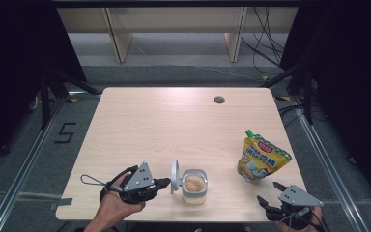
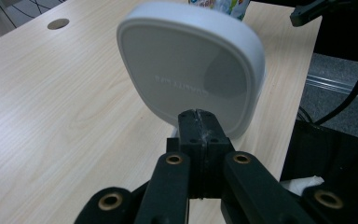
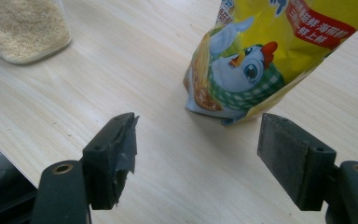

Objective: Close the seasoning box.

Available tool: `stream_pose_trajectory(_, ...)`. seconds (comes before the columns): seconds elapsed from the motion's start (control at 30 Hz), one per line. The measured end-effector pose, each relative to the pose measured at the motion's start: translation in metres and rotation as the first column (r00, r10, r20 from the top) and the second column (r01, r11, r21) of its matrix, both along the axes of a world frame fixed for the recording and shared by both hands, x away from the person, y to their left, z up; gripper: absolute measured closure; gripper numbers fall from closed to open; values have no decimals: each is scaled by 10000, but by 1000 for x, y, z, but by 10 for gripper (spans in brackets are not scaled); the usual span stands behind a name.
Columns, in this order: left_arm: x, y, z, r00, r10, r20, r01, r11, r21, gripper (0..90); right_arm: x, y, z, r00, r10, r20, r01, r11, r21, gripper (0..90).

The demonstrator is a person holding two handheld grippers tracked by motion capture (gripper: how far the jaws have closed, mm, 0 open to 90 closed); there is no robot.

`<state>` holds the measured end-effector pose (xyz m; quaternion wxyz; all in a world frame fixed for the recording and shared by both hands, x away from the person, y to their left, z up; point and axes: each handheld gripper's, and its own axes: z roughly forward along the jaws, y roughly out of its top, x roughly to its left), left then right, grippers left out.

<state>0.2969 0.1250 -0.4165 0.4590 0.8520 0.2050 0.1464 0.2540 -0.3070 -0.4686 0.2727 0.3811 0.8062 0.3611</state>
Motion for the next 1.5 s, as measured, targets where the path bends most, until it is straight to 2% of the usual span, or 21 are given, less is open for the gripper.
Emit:
stream_pose_trajectory(0.13,1,-7,0,10000,-42,-77,40,9998,-210,892,-1,1,0,10000,-35,-89,35,10000,48,292)
stream_pose_trajectory(0.33,2,-10,1,9998,-182,41,182,9998,-72,892,0,0,0,10000,6,-1,-6,10000,-17,292)
stream_pose_trajectory(0.4,2,-12,1,9999,-100,-19,100,9998,-170,892,0,0,0,10000,21,5,-21,10000,-26,292)
stream_pose_trajectory(0.53,5,-15,2,9996,-288,8,288,9995,-143,892,-1,1,0,10000,-42,-91,42,10000,56,292)
stream_pose_trajectory(0.57,4,-17,2,9998,-189,-44,188,9995,-259,892,-1,3,0,9999,-88,-140,89,9999,130,292)
stream_pose_trajectory(0.7,5,-22,2,9994,-340,-43,339,9991,-239,892,-1,2,-1,10000,-5,-87,5,10000,59,292)
stream_pose_trajectory(0.83,7,-26,3,9986,-529,49,529,9986,-84,891,-1,2,-1,9999,-46,-111,48,9999,100,292)
stream_pose_trajectory(0.87,5,-27,2,9992,-386,-52,385,9991,-174,891,-1,2,-1,9999,-42,-104,43,9999,105,292)
stream_pose_trajectory(0.9,6,-27,3,9985,-539,-12,539,9984,-156,891,-1,2,-1,9999,-35,-97,36,9999,103,291)
stream_pose_trajectory(1.03,3,-23,5,9993,-361,-60,359,9990,-278,889,-1,3,-1,9999,-29,-126,30,9999,102,291)
stream_pose_trajectory(1.07,4,-20,6,9989,-461,63,463,9987,-228,885,-1,3,-1,9999,-37,-109,38,10000,89,291)
stream_pose_trajectory(1.1,3,-20,5,9995,-301,-89,297,9989,-368,884,-1,3,-1,9999,-36,-108,37,9999,96,291)
stream_pose_trajectory(1.2,3,-13,6,9995,-322,21,322,9990,-300,883,-1,3,-1,9999,-34,-140,35,10000,69,292)
stream_pose_trajectory(1.23,2,-11,5,9996,-264,-110,259,9986,-454,880,-1,3,-1,9999,-31,-148,32,10000,74,292)
stream_pose_trajectory(1.3,1,-7,4,9999,-85,-114,80,9991,-415,872,0,2,-1,10000,70,-61,-71,10000,-26,291)
stream_pose_trajectory(1.33,2,-4,4,9998,-215,-15,215,9991,-364,866,0,2,-1,9999,82,-58,-83,10000,-36,291)
stream_pose_trajectory(1.37,-1,-2,2,9998,-22,-180,14,9990,-443,852,0,2,-1,9999,73,-75,-73,10000,-12,291)
stream_pose_trajectory(1.4,0,-1,1,9997,-158,-159,150,9985,-520,829,-1,3,-2,9997,-68,-222,71,9999,123,292)
stream_pose_trajectory(1.43,-2,1,-1,9995,0,-331,-21,9979,-652,805,-1,3,-2,9999,-9,-160,10,10000,54,291)
stream_pose_trajectory(1.47,-4,4,-2,9993,8,-373,-29,9985,-555,781,-1,3,-2,9998,-8,-178,8,10000,36,291)
stream_pose_trajectory(1.5,-5,5,-6,9988,0,-480,-34,9974,-720,750,0,3,-2,9999,36,-107,-36,10000,-5,291)
